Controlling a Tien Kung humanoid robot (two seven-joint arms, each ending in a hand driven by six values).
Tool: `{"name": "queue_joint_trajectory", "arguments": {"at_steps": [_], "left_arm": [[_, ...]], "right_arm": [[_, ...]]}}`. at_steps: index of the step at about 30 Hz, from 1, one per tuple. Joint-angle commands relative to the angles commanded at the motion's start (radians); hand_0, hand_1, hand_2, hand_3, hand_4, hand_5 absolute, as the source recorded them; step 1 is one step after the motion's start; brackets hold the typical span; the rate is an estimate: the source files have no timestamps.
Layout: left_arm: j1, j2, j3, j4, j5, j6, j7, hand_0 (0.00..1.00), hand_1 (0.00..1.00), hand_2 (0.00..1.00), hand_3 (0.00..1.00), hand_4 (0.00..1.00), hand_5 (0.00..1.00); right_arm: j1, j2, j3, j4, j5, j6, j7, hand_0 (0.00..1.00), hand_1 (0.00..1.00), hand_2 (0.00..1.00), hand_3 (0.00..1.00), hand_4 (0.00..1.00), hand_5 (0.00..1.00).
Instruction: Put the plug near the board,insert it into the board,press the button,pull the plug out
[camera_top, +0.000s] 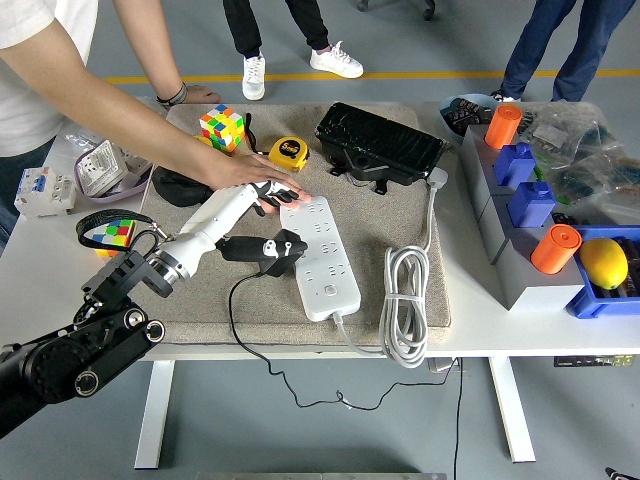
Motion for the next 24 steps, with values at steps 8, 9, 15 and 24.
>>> {"name": "queue_joint_trajectory", "arguments": {"at_steps": [8, 9, 15, 24], "left_arm": [[0.101, 0.004, -0.030, -0.048, 0.052, 0.009, 0.075, 0.828, 0.841, 0.844, 0.822, 0.900, 0.998], [0.108, 0.006, -0.030, -0.051, 0.057, 0.011, 0.076, 0.828, 0.841, 0.844, 0.822, 0.900, 0.998], [0.139, 0.015, -0.029, -0.062, 0.089, 0.025, 0.077, 0.830, 0.847, 0.847, 0.816, 0.889, 0.998], [0.144, 0.012, -0.010, -0.060, 0.104, 0.026, 0.077, 0.831, 0.848, 0.849, 0.810, 0.878, 0.998]], "right_arm": [[-0.002, -0.001, -0.001, 0.003, -0.002, -0.001, 0.007, 0.602, 0.609, 0.552, 0.549, 0.798, 0.295], [-0.003, -0.001, 0.000, 0.004, -0.003, -0.001, 0.008, 0.602, 0.609, 0.552, 0.549, 0.798, 0.295], [-0.004, -0.001, 0.004, 0.006, -0.005, -0.002, 0.014, 0.602, 0.609, 0.551, 0.549, 0.798, 0.295], [-0.006, -0.001, 0.006, 0.006, -0.004, -0.003, 0.019, 0.602, 0.607, 0.549, 0.549, 0.797, 0.294]]}}
